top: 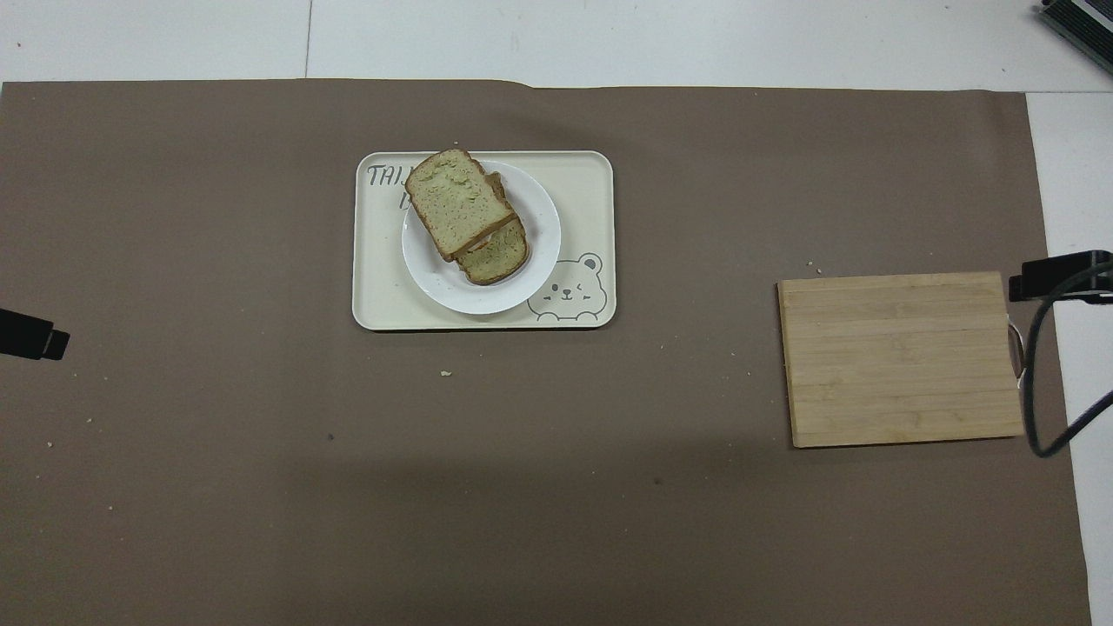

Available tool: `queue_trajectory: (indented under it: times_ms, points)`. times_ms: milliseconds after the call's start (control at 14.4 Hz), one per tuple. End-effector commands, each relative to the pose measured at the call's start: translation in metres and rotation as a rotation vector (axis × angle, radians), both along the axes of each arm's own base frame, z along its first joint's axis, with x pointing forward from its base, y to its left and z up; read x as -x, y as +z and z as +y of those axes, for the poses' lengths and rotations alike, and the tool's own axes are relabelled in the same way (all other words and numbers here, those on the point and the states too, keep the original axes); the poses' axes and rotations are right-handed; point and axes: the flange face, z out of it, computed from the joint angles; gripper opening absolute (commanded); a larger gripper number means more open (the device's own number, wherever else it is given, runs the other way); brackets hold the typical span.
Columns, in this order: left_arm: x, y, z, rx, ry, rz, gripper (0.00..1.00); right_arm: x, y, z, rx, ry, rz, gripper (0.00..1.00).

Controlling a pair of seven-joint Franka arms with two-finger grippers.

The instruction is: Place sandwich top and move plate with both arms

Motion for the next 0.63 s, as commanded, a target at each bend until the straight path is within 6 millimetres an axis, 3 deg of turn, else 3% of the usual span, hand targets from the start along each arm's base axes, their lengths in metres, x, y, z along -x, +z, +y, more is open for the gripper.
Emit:
queue_trajectory:
  times_ms: [0,557]
  points:
    - [0.002,0.0015,0.0038,-0.021,0.021,-0.023,1.0,0.0045,0.0043,-0.0009,0.013,0.019,0.004,1.0]
    - [-0.0007,0.0023,0.007,-0.008,0.025,-0.039,1.0,0.0045,0.0043,-0.0009,0.013,0.019,0.004,1.0]
